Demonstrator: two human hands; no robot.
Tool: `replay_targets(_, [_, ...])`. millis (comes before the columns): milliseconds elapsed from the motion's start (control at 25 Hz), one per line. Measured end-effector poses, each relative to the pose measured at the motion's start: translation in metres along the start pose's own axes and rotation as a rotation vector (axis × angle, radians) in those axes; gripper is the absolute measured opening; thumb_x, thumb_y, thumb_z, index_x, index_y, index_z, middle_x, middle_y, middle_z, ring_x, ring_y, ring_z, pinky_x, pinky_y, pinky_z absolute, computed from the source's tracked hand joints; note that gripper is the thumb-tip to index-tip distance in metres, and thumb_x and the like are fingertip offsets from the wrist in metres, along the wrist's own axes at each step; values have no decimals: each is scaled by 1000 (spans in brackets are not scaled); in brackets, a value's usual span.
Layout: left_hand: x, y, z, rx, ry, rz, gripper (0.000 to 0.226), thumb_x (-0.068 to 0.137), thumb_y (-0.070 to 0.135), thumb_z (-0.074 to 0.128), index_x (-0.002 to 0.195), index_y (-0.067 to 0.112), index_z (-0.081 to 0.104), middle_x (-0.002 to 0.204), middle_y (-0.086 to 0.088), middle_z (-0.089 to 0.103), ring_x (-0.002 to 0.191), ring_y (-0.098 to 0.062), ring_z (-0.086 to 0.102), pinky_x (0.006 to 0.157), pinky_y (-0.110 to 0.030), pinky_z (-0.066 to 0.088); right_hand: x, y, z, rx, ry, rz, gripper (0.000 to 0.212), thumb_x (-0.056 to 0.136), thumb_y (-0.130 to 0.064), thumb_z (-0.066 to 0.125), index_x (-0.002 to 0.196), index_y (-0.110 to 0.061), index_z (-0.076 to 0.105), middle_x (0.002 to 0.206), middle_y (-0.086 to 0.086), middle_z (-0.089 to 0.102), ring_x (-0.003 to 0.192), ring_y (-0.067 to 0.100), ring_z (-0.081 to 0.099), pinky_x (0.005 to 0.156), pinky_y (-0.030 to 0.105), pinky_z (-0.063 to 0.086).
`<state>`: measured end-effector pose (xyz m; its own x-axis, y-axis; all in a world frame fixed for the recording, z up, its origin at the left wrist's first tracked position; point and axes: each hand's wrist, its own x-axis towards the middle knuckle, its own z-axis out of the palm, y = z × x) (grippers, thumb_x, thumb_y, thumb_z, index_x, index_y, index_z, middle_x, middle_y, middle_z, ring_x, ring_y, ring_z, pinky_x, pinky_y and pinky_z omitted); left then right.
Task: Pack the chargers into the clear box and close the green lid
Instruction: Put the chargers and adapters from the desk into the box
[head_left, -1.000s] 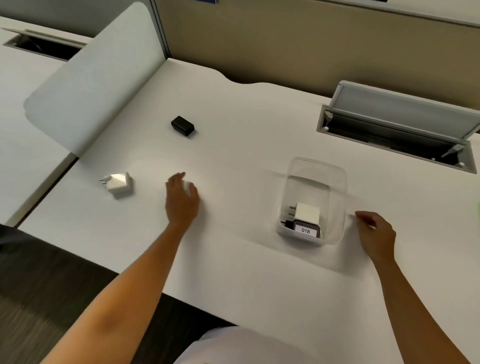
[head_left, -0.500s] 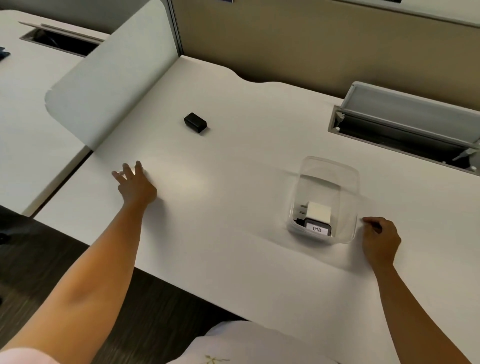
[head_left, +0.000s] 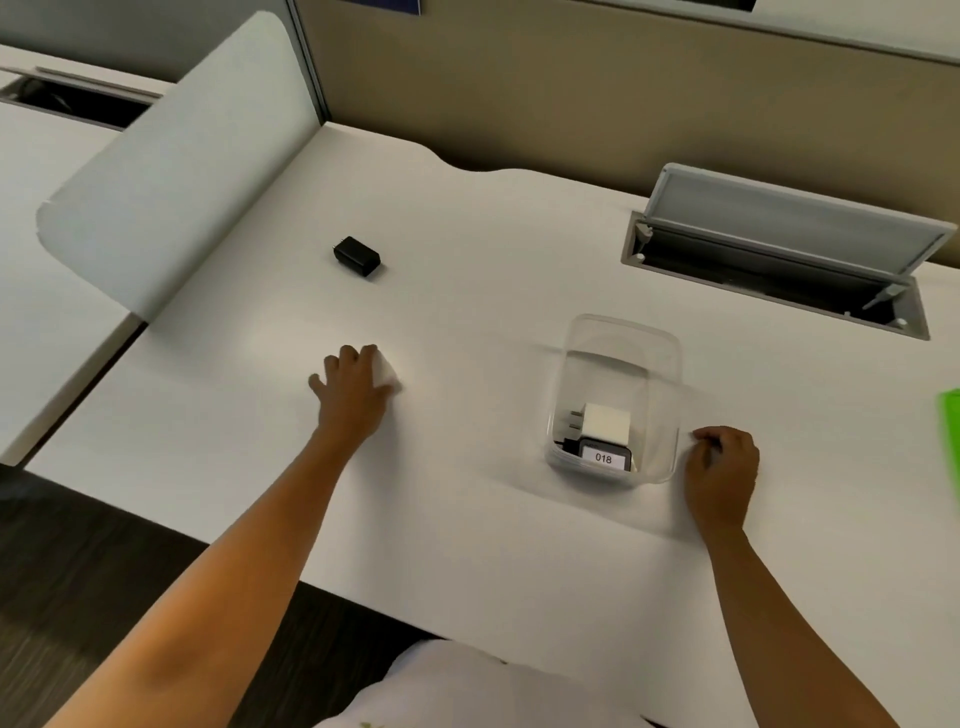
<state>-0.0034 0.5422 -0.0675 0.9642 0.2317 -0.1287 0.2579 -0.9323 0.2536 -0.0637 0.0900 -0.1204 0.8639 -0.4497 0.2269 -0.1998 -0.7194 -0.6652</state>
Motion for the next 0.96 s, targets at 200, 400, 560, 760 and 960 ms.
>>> replay_targets(200, [-21,70,22,-298,-64,193,64,87,29,73,142,11,44,132,-14,50,117,-35,45,95,-47,39,5,7,-7,-38,-1,-26,18,91,-3,54,106,-3,64,113,14,60,106,30,55,90,32,45])
replay_targets(400, [-35,157,10,-487,78,558,58,88,32,69,138,14,45,129,-7,49,113,-25,45,99,-36,38,19,20,-13,-87,-61,-21,28,95,-12,52,120,-4,60,128,10,59,121,27,52,105,38,44])
replay_targets(560, [-37,222,7,-331,39,878,61,88,31,69,140,11,44,132,-8,50,118,-25,44,100,-35,39,23,21,-12,-66,-39,8,28,93,-14,53,120,-7,59,127,7,59,119,24,54,103,35,45])
replay_targets(760, [-21,265,36,-5,-219,891,57,90,32,66,138,9,44,131,-12,50,115,-29,47,98,-41,43,25,21,-11,-67,-15,36,28,92,-16,54,119,-10,60,125,4,61,116,22,56,101,33,47])
replay_targets(960, [-8,265,52,91,-346,820,57,92,34,62,138,8,42,129,-14,48,116,-32,46,97,-42,41,26,24,-11,-75,-29,41,28,93,-19,54,119,-11,59,124,3,61,116,21,56,100,36,48])
